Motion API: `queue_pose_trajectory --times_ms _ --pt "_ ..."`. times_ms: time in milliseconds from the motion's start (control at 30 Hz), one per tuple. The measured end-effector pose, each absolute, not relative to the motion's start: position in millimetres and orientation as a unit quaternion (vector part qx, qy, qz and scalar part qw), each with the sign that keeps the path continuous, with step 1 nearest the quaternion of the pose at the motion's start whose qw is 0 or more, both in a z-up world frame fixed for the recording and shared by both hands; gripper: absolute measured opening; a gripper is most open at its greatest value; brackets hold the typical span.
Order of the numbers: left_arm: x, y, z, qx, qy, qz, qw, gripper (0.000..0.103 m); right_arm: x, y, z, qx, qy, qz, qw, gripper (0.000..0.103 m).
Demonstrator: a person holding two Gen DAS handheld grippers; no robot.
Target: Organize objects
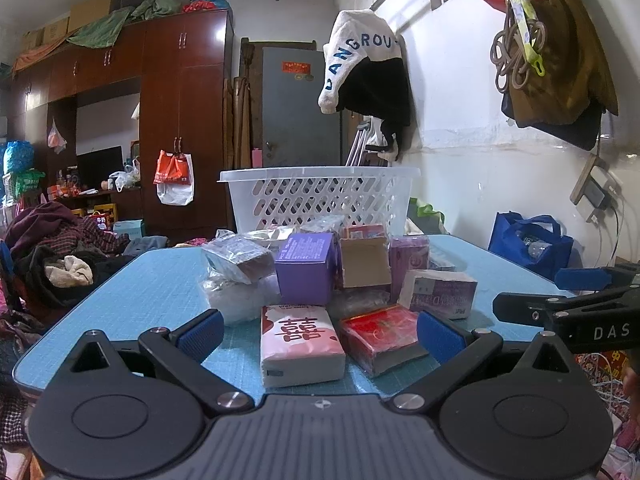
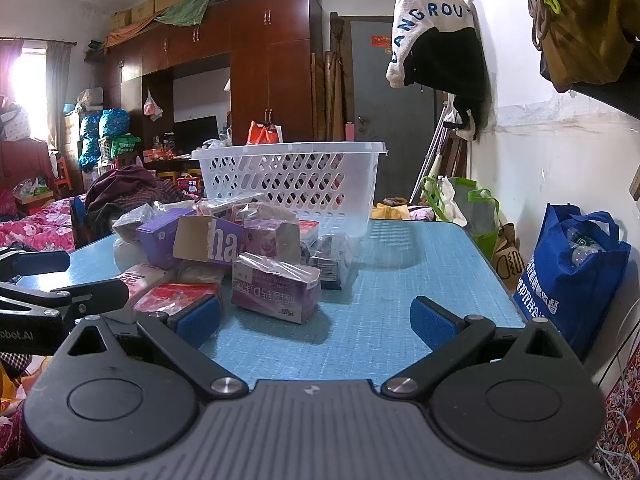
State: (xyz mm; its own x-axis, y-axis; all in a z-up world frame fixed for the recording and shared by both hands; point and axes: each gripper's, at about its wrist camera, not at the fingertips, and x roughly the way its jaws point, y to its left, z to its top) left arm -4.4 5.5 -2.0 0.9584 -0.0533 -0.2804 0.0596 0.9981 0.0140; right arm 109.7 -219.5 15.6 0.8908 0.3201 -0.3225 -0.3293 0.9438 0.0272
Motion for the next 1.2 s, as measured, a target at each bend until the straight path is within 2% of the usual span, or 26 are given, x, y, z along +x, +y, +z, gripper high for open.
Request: queue_pose_trajectory --times_ms 800,1033,1200 --pt "-2.6 5.7 -2.6 0.018 0.146 -0.032 0.989 0.103 109.9 -220.6 15.8 -0.012 0.163 0.166 0.973 0.103" --pt "1.7 14.2 -4.7 -0.013 0.155 -0.056 0.986 0.103 109.7 -221.3 16.1 -0.013 0.160 0.166 0.973 0.103" --pt "4.5 26.9 -4.0 -0.013 0.120 -0.052 0.991 0.103 105.6 -232.4 16.0 0.026 0.113 0.180 0.977 0.103"
